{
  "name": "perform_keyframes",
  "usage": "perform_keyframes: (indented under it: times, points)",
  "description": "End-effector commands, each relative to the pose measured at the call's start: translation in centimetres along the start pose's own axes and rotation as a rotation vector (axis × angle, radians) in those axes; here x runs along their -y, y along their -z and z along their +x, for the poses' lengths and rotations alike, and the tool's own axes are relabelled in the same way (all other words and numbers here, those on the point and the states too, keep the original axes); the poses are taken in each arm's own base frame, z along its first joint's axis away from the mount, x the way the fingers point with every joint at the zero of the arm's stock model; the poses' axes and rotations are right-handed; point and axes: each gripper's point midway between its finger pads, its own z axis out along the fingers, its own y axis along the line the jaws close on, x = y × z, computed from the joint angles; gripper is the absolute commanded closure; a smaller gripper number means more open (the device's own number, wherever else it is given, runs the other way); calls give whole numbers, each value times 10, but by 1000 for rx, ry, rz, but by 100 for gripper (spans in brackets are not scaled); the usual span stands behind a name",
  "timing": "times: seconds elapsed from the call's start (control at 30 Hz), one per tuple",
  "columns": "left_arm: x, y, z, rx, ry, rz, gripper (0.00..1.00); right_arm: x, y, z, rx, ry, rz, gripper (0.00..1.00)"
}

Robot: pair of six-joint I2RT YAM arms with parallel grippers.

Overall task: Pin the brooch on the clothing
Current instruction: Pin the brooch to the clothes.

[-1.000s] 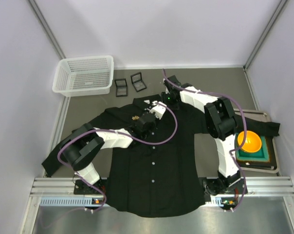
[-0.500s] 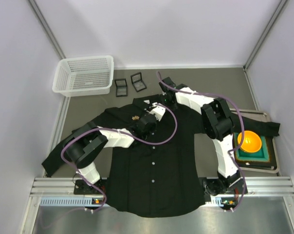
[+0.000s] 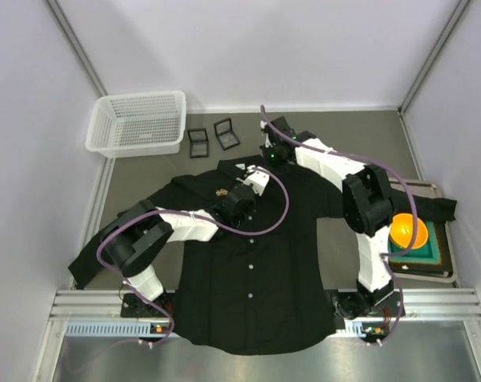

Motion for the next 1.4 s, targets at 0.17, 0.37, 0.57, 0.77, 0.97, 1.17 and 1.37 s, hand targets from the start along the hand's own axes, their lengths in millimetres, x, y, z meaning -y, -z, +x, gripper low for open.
perform_keyframes:
  times: [0.17,0.37,0.57,0.77,0.97,1.17,1.37]
  points:
    - [-2,-8,-38,113,62,-10,100,2,24,-10,29,-72,-101,99]
    - [-11,0,-31,88,31,-13,100,-5,11,2,-26,-71,-107,64]
    - [-6,-2,-25,74,28,9,100,-6,-13,10,-69,-68,-72,58]
    - [0,-10,-21,67,9,27,100,2,-27,12,-79,-87,-28,82]
    - [4,-13,-15,49,-1,47,100,-11,-13,3,-59,-91,-87,100]
    - [7,-13,-14,48,16,55,100,-22,-4,3,-70,-144,-142,100]
    - [8,-16,-13,35,21,51,100,-29,3,6,-78,-204,-164,100]
